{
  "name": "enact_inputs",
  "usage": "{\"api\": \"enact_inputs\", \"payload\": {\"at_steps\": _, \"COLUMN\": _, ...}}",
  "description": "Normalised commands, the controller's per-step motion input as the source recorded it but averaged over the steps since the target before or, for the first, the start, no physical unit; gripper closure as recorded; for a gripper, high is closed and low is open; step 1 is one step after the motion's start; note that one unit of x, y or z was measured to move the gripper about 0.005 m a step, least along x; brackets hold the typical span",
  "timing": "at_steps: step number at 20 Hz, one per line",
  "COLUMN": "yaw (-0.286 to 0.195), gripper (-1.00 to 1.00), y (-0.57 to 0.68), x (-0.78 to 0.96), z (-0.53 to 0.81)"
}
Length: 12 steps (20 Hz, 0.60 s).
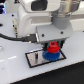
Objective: Insert the blue gear onto the right peg, followed by the red gear
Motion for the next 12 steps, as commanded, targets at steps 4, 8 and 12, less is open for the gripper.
{"api": "enact_inputs", "payload": {"at_steps": 4, "yaw": 0.0, "gripper": 1.0, "y": -0.02, "x": 0.12, "z": -0.3}}
{"api": "enact_inputs", "payload": {"at_steps": 8, "yaw": 0.0, "gripper": 1.0, "y": -0.03, "x": 0.05, "z": -0.2}}
{"api": "enact_inputs", "payload": {"at_steps": 12, "yaw": 0.0, "gripper": -1.0, "y": 0.02, "x": -0.01, "z": 0.02}}
